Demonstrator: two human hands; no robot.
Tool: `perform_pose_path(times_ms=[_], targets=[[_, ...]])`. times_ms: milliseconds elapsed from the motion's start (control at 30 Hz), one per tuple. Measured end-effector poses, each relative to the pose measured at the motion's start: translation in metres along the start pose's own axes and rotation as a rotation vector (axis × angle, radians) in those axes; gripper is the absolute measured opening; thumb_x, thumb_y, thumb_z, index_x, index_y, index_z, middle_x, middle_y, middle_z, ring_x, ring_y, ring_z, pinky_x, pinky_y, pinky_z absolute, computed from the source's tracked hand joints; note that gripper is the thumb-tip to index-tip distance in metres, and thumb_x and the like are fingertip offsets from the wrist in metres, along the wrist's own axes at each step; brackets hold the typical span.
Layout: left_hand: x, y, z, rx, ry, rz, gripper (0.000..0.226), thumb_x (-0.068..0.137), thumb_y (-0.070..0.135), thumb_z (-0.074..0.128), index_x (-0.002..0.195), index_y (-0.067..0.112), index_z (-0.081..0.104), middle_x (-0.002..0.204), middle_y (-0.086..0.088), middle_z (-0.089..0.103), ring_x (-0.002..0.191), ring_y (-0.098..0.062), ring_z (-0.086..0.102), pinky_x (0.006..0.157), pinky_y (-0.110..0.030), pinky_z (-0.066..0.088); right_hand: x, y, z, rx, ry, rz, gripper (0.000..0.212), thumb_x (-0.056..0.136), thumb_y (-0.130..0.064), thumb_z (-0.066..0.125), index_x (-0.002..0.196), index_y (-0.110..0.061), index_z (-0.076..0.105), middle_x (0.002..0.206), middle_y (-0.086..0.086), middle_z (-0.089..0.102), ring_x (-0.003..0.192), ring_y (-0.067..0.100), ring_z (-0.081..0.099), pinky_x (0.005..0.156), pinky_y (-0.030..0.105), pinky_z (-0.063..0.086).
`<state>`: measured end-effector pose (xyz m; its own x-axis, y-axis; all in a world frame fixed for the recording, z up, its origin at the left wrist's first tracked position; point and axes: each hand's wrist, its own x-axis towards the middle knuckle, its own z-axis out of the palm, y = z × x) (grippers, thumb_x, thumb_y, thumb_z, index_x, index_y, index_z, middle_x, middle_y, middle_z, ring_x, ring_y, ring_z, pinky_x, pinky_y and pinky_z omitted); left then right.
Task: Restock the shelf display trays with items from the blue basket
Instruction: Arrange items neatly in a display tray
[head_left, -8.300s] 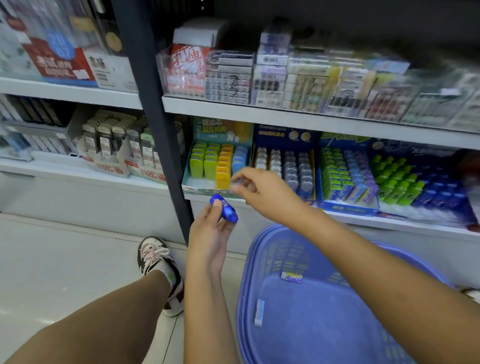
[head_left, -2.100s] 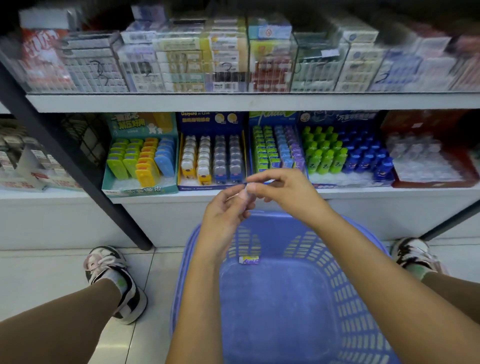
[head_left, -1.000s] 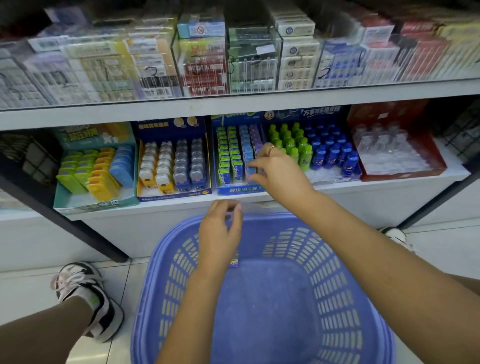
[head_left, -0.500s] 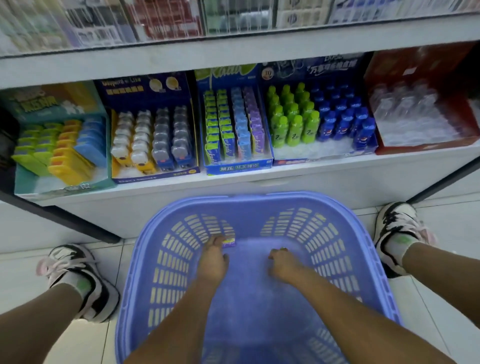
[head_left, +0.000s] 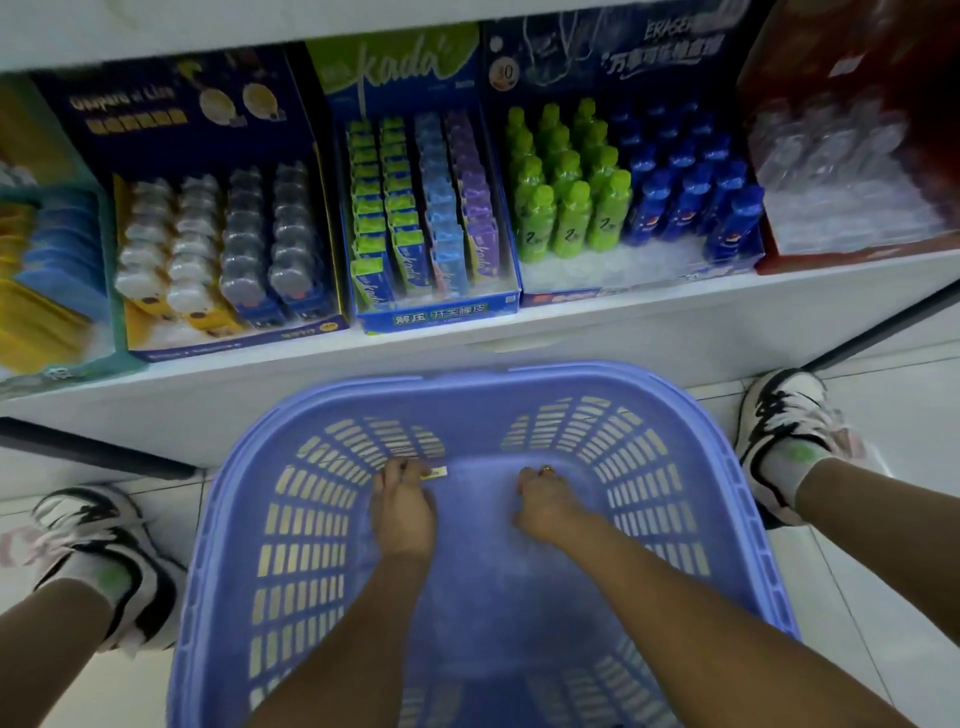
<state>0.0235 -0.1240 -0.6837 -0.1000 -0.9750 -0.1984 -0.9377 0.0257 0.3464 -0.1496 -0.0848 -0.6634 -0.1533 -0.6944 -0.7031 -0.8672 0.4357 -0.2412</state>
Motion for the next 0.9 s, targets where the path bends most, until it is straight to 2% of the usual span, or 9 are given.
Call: perform_pose_path(times_ms=[67,233,367,467,533,600,733,833,900], targets=[[0.000,-0.005,0.000,-0.060,-0.030,0.025,0.021,0.075,0.000,0.061,0.096,0.005,0.063,0.101,-0.016,0.061,0.099,-0.035,0.055,0.086,-0.041,0.043,-0.001,-0.002,-0.006,0.055,-0.048,-0.012,0.051,0.092,-0.021,0.050,0.137,-0.001,0.038,0.141,0.017,0.044,0.130,0.028,0.041,0.103,0.034,0.033],[0.001,-0.008,-0.001,-0.163,-0.103,-0.140,0.016,0.087,0.007,0.056,0.103,0.006,0.058,0.099,-0.019,0.063,0.094,-0.037,0.060,0.079,-0.043,0.046,-0.012,-0.009,-0.023,0.173,-0.032,-0.108,0.036,0.088,-0.021,0.060,0.120,-0.005,0.056,0.128,0.013,0.057,0.117,0.025,0.053,0.090,0.028,0.040],[0.002,0.007,-0.009,-0.368,-0.213,-0.182,0.013,0.083,0.000,0.061,0.093,-0.001,0.069,0.094,-0.021,0.070,0.090,-0.028,0.065,0.067,-0.027,0.040,-0.025,-0.018,-0.044,0.330,0.027,-0.137,0.028,0.084,-0.023,0.065,0.108,-0.008,0.066,0.111,0.012,0.067,0.095,0.023,0.062,0.081,0.030,0.048],[0.003,0.024,-0.035,-0.717,-0.407,-0.236,0.015,0.083,-0.003,0.065,0.098,-0.002,0.067,0.083,-0.013,0.068,0.063,-0.003,0.060,0.056,-0.013,0.041,-0.037,-0.022,-0.063,0.500,0.113,-0.120,0.037,0.082,-0.026,0.070,0.114,-0.010,0.063,0.106,0.006,0.065,0.094,0.021,0.063,0.074,0.026,0.048],[0.004,0.036,-0.060,-0.910,-0.533,-0.210,0.017,0.084,-0.004,0.064,0.100,0.002,0.064,0.078,-0.007,0.063,0.062,-0.006,0.055,0.059,-0.011,0.043,-0.046,-0.025,-0.075,0.560,0.209,-0.137,0.042,0.081,-0.026,0.072,0.117,-0.009,0.059,0.110,0.004,0.061,0.101,0.019,0.060,0.080,0.025,0.045],[0.001,0.049,-0.087,-0.996,-0.568,-0.139,0.017,0.084,-0.003,0.064,0.100,0.004,0.063,0.079,-0.004,0.063,0.068,-0.009,0.055,0.064,-0.014,0.046,-0.060,-0.030,-0.088,0.683,0.257,-0.208,0.034,0.082,-0.021,0.071,0.110,-0.005,0.062,0.102,0.005,0.062,0.092,0.018,0.059,0.076,0.026,0.046],[-0.006,0.077,-0.143,-0.988,-0.447,0.031,0.019,0.082,-0.005,0.066,0.101,0.001,0.064,0.085,-0.007,0.065,0.071,-0.008,0.059,0.066,-0.012,0.049,-0.091,-0.043,-0.117,1.006,0.354,-0.335,0.015,0.083,-0.001,0.067,0.096,0.006,0.064,0.088,0.026,0.065,0.073,0.024,0.057,0.070,0.032,0.052],[-0.010,0.101,-0.183,-0.849,-0.299,0.176,0.018,0.084,0.003,0.067,0.101,0.003,0.066,0.084,0.000,0.068,0.072,-0.007,0.062,0.067,-0.010,0.049,-0.113,-0.049,-0.144,1.087,0.437,-0.462,0.007,0.082,0.000,0.068,0.086,-0.005,0.065,0.077,0.011,0.065,0.067,0.015,0.059,0.068,0.023,0.051],[-0.017,0.113,-0.206,-0.776,-0.098,0.279,0.012,0.087,0.011,0.065,0.098,0.012,0.067,0.084,0.005,0.069,0.074,-0.001,0.062,0.070,-0.010,0.047,-0.127,-0.050,-0.164,1.117,0.577,-0.548,0.013,0.081,-0.003,0.069,0.081,-0.014,0.065,0.073,0.001,0.067,0.067,0.011,0.062,0.068,0.022,0.054]])
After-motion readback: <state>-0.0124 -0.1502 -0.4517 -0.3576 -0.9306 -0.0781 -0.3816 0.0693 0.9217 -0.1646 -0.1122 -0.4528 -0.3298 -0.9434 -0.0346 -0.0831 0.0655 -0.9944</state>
